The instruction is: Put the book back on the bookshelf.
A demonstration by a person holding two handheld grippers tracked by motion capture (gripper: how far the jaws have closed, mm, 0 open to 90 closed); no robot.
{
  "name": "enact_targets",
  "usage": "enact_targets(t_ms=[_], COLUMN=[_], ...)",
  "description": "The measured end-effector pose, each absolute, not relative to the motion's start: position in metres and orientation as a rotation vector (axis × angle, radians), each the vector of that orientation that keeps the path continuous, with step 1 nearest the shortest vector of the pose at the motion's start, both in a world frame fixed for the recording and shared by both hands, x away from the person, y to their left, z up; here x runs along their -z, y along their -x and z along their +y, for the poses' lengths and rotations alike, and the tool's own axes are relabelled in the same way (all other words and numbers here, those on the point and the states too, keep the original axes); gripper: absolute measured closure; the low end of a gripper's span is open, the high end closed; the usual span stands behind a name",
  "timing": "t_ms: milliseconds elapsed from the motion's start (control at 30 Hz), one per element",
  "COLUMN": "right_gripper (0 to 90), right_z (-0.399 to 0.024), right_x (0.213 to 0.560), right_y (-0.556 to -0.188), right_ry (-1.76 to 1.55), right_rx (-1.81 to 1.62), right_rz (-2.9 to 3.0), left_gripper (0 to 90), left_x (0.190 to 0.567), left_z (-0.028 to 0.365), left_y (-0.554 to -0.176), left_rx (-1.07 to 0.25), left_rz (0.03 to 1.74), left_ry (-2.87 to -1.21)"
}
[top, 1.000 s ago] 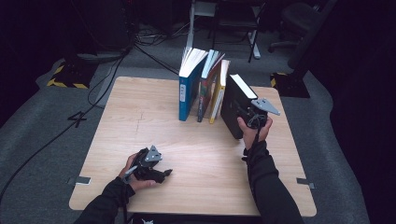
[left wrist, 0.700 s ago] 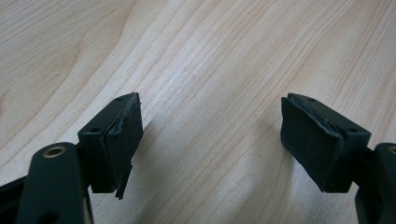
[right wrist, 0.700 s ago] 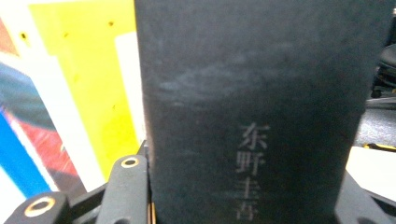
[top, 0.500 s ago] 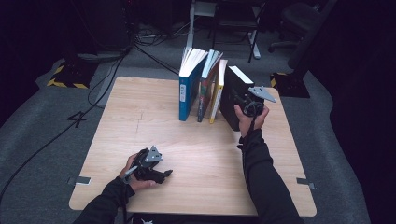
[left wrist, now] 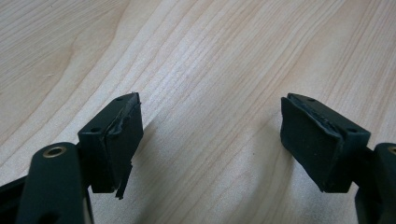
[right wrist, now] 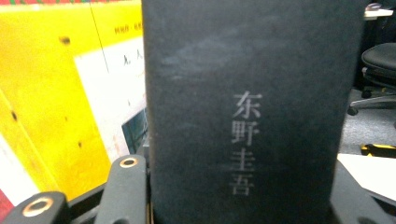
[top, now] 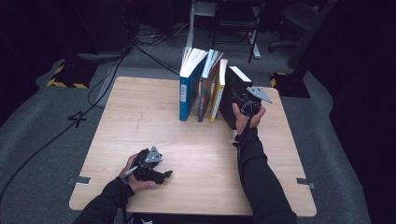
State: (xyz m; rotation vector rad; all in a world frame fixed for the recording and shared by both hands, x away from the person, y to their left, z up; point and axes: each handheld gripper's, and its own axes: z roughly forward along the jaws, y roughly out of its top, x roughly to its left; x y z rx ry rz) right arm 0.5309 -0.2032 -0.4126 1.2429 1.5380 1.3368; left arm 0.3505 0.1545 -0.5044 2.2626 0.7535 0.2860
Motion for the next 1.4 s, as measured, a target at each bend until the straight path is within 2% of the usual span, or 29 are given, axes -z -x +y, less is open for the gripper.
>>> enact_targets(t_ms=[733,1000,1400], right_gripper=[49.5,43.4,43.5], right_z=[-0.216,-0.216,-0.216], right_x=[0.396,0.382,0.370], right_y=[-0.506,-0.514,-0.517], right_ry=[-1.168,-1.222,-1.231], right_rx=[-1.239,-1.213,-1.226], right_rz=[1.778,1.874,1.862], left_gripper=[21.6,21.7,21.6], left_x=[0.504,0.504,0.504], left_z=[0.154,0.154,0.154], left_y=[-0.350,-0.350,-0.350], left_rx=[-0.290,-0.290,-0.289], left_rz=[0.760,0.759,0.757], left_ry=[-2.261,-2.264,-2.265])
